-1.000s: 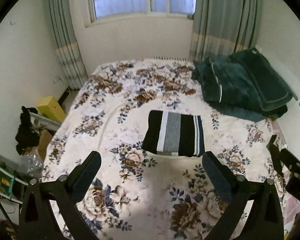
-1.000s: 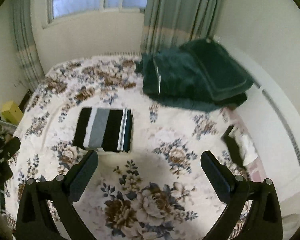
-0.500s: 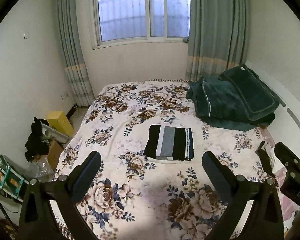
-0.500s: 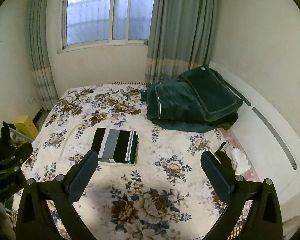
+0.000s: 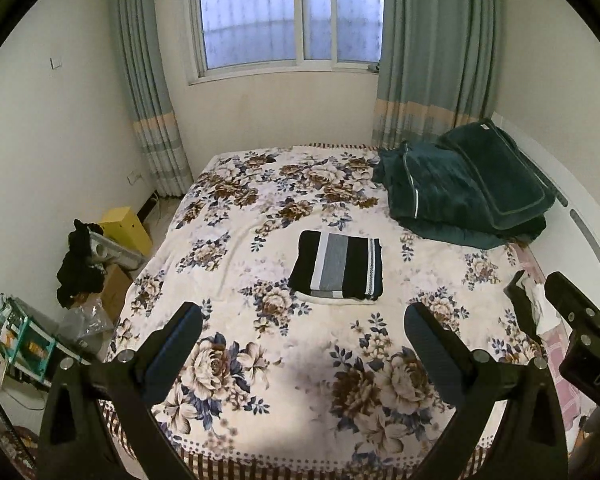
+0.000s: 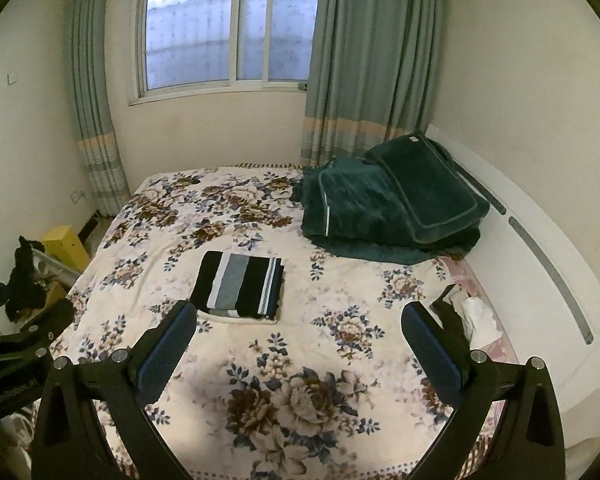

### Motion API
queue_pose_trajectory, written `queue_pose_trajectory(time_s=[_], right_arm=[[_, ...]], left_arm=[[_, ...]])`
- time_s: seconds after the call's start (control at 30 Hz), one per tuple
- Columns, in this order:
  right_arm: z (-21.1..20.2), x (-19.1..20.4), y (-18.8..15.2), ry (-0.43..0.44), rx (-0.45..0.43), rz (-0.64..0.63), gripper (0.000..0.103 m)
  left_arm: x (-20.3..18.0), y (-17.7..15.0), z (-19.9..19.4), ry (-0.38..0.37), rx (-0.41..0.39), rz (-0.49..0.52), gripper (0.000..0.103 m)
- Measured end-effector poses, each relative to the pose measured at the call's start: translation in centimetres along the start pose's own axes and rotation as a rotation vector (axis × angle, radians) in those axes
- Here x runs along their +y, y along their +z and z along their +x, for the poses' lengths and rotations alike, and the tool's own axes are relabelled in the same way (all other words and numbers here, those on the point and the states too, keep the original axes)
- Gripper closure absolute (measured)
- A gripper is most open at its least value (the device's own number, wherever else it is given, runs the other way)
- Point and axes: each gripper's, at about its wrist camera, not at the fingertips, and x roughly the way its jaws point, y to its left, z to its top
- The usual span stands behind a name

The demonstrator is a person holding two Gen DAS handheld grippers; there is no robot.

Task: Fold small clothes

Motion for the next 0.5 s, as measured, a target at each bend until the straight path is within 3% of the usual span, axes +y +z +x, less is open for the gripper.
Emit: queue_pose_trajectory(time_s=[0.5], right_arm=[[-0.4,-0.2,0.9,0.005,-0.008,-0.021,0.0]], left_arm=[[0.4,0.2,-1.6,0.024,-0.018,-0.017,0.0]])
